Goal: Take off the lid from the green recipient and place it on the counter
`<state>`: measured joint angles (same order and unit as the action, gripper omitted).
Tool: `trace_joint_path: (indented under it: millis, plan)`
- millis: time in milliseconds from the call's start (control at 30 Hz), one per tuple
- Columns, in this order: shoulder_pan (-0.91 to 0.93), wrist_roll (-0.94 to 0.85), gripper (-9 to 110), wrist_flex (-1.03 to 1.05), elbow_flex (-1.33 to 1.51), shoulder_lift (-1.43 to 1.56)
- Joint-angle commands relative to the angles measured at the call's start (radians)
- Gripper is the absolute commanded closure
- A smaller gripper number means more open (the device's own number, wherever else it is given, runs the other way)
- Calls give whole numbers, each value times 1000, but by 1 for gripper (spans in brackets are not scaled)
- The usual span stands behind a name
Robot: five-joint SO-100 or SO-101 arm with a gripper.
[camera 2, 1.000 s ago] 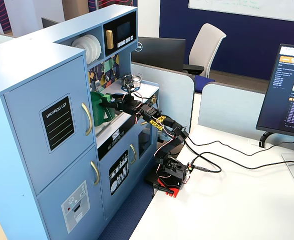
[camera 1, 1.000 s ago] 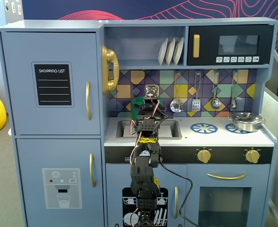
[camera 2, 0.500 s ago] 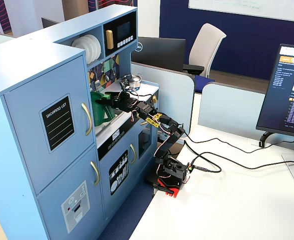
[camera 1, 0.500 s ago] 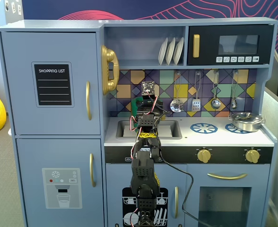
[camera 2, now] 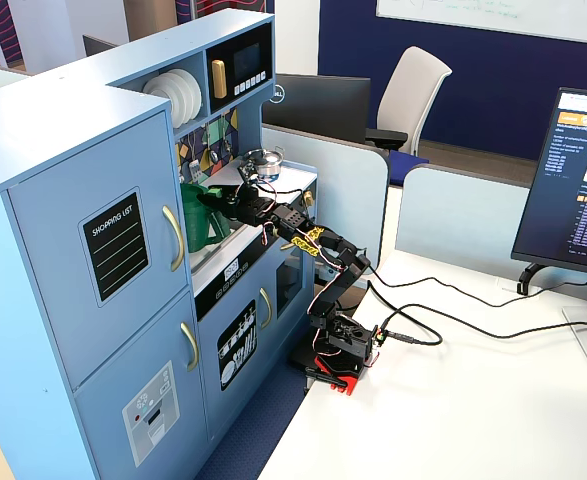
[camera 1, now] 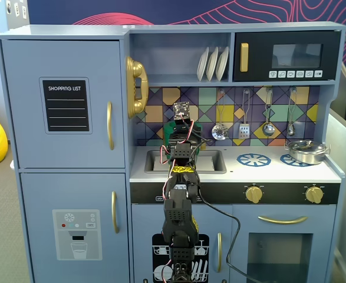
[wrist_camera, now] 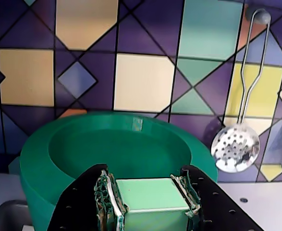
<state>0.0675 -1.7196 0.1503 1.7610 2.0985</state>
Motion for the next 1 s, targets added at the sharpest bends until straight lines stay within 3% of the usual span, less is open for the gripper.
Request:
trace_joint_path:
  millis: [0,433,967]
  plan:
    - [2,15,101,-67,-26,52]
    - [35,-3,102,-109,-81,32]
    - [318,55,102,-43,-132,43]
